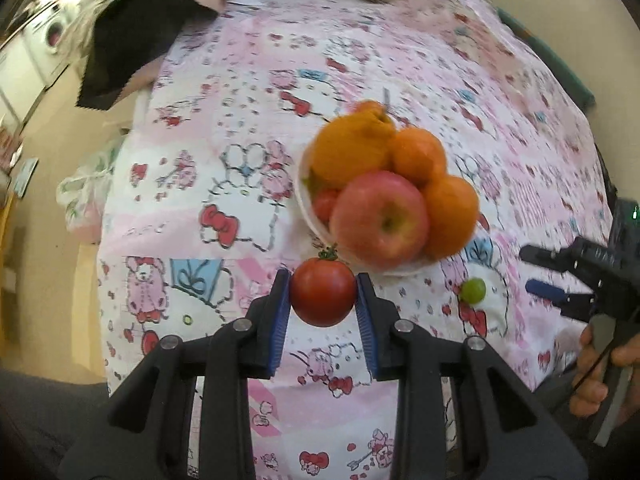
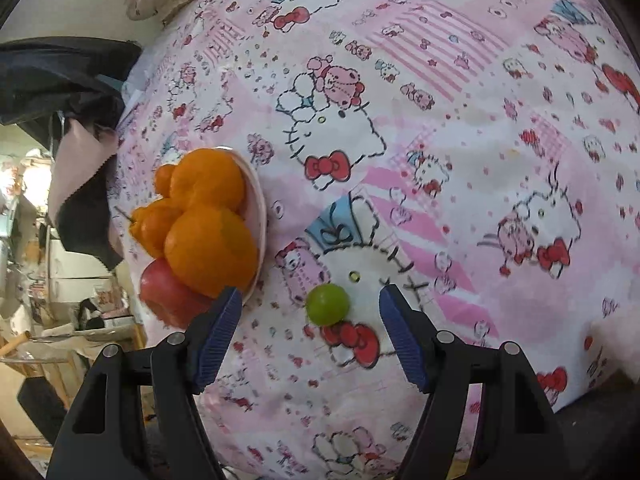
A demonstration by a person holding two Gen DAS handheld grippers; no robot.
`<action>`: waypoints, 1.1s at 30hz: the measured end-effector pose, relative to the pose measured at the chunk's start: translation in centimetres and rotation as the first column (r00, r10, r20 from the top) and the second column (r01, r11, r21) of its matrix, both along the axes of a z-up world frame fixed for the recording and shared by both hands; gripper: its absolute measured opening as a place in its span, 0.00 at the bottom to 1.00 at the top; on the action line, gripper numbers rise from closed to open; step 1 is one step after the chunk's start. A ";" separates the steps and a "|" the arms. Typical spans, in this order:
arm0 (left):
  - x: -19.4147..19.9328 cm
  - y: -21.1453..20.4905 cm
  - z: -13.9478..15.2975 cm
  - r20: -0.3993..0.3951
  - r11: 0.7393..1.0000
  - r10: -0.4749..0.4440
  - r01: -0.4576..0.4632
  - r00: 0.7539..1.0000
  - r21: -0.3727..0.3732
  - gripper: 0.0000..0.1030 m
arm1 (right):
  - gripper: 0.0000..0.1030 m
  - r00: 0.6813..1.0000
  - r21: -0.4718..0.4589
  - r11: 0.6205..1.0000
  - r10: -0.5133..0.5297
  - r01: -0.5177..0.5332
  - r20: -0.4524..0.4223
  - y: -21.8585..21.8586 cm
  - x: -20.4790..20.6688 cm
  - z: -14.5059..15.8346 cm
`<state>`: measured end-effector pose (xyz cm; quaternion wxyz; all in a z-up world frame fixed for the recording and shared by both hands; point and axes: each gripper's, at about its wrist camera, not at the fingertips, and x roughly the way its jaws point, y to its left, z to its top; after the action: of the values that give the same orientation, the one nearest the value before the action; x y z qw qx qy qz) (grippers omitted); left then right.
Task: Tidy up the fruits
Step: 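Grasp the red cherry tomato with the left gripper while the right gripper grasps the green lime, then carry the tomato with the left gripper while the right gripper carries the lime over the plate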
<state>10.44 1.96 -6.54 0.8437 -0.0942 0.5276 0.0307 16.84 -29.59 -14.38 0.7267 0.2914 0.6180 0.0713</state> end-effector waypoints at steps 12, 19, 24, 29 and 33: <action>0.2 1.1 0.6 -0.022 0.995 0.049 -0.051 0.999 -0.081 0.27 | 0.64 0.950 -0.229 0.923 0.294 -0.311 -0.105 6.5 0.6 -3.4; 0.4 0.6 0.8 -0.017 0.997 0.037 -0.038 0.999 -0.072 0.27 | 0.51 0.915 -0.383 0.833 0.388 -0.400 -0.111 8.9 1.0 -4.2; 0.2 0.9 0.7 -0.016 0.997 0.046 -0.046 0.999 -0.057 0.27 | 0.34 0.910 -0.409 0.817 0.403 -0.406 -0.098 9.1 0.7 -3.9; 0.1 1.3 0.7 -0.006 0.997 0.060 -0.060 0.998 -0.040 0.27 | 0.34 0.929 -0.371 0.857 0.368 -0.357 -0.044 8.1 0.6 -2.2; 0.0 1.6 0.7 0.005 0.998 0.067 -0.067 0.998 -0.017 0.27 | 0.34 0.944 -0.337 0.889 0.330 -0.311 0.001 6.5 0.1 -0.7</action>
<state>10.46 3.55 -5.81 0.8429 -0.1190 0.5220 0.0543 16.97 -23.06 -15.08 0.7613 0.0564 0.6391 0.0934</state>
